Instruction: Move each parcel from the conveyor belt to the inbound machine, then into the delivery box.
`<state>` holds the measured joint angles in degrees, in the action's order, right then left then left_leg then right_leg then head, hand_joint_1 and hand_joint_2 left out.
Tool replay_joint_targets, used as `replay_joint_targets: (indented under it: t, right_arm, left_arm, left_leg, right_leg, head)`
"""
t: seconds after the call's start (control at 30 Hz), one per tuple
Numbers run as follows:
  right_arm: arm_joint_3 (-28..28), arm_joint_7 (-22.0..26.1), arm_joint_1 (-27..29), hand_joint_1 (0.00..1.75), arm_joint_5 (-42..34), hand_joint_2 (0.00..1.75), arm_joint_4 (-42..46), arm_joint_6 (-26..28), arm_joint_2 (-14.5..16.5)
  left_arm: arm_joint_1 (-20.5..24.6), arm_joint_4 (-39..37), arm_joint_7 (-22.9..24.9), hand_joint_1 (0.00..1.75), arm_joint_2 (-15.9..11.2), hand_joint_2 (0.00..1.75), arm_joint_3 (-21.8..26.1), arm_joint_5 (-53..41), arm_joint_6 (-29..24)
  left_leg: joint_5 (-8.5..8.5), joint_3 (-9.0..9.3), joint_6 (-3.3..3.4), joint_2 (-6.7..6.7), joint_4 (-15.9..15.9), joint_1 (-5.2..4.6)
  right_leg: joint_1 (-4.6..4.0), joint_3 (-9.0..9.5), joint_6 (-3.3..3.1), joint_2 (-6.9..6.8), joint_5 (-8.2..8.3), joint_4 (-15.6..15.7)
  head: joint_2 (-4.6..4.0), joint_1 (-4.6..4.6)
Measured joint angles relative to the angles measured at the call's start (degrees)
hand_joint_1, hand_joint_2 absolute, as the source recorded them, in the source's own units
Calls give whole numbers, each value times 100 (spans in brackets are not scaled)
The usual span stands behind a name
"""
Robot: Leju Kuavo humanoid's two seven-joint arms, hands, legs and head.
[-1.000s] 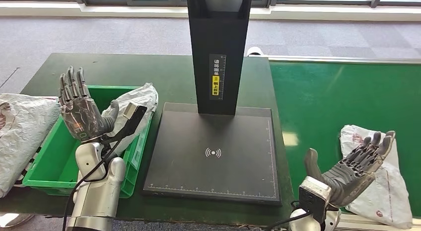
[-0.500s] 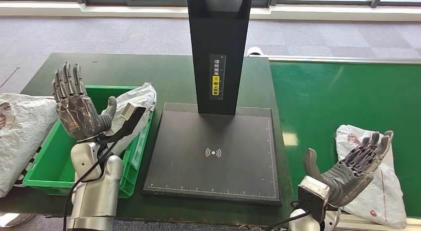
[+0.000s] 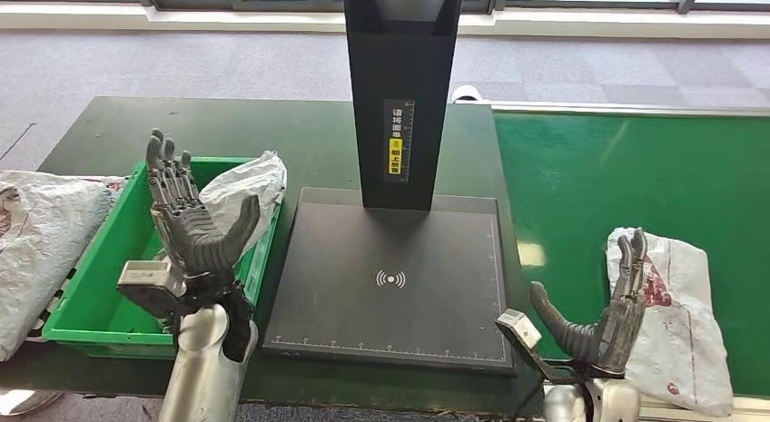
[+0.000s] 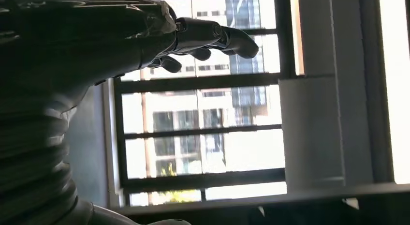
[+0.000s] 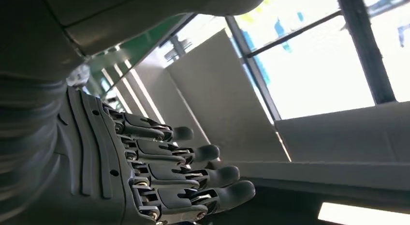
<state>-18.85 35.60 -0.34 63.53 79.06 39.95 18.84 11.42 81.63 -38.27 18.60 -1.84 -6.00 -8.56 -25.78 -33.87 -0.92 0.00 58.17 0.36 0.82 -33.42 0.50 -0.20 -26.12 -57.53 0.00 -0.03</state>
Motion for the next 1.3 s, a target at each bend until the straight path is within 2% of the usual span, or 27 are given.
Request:
replay_joint_targets:
  t: [0.07,0.17,0.23,0.33,0.47,0.63,0.97,1.13,1.3]
  right_arm:
    - [-462,-314,-120,0,592,175,-140,0,6]
    - [-878,-547,-232,0,883,175,-271,2,22]
    - [-1040,-773,-271,0,1081,175,-334,2,29]
    - [-1138,-1486,-305,0,1519,175,-464,2,23]
    - [-1271,-2162,-485,0,1728,175,-1003,2,-153]
    - [-1440,-2777,-710,0,1837,175,-1754,3,-439]
    - [-1463,-3602,-1062,0,1655,175,-3383,4,-1006]
    - [-1462,-3831,-1216,0,1682,175,-4056,-58,-1180]
    - [-1461,-4188,-1299,0,1782,175,-4446,-386,-1280]
  left_arm:
    - [-163,180,0,0,-33,175,-272,163,354]
    - [-319,357,0,0,-69,175,-518,243,551]
    - [-384,435,0,0,-75,175,-596,317,764]
    - [-480,496,0,0,-74,175,-630,500,1325]
    - [-631,511,0,0,-74,175,-631,716,1727]
    - [-791,441,0,0,-74,175,-604,999,1897]
    - [-886,244,0,0,-74,175,-568,919,2012]
    - [-899,201,0,0,-75,175,-568,861,2012]
    - [-951,198,0,0,-76,175,-568,818,2012]
  left_leg:
    - [0,-2,3,-7,0,-1]
    - [-1,-3,3,-9,0,-1]
    - [-1,-2,3,-8,0,-1]
    - [0,-1,2,-6,-1,0]
    - [0,1,2,-1,-1,0]
    - [1,0,5,-1,0,-1]
    - [1,-2,5,-1,0,0]
    - [1,-2,5,-1,-1,0]
    - [1,-3,5,-2,-1,0]
  right_leg:
    - [0,2,1,-9,-1,0]
    - [0,0,2,-11,-1,0]
    - [-2,-1,1,-10,-2,0]
    - [-4,-2,-2,-8,-4,0]
    - [-2,-1,-2,-4,-4,0]
    - [0,1,0,-6,-3,0]
    - [-1,-1,0,-6,-3,0]
    - [-1,-1,0,-6,-3,0]
    - [-1,0,0,-7,-3,0]
  head:
    - [0,1]
    - [0,1]
    - [0,0]
    - [0,1]
    - [0,1]
    - [0,1]
    - [0,1]
    - [0,1]
    - [0,1]
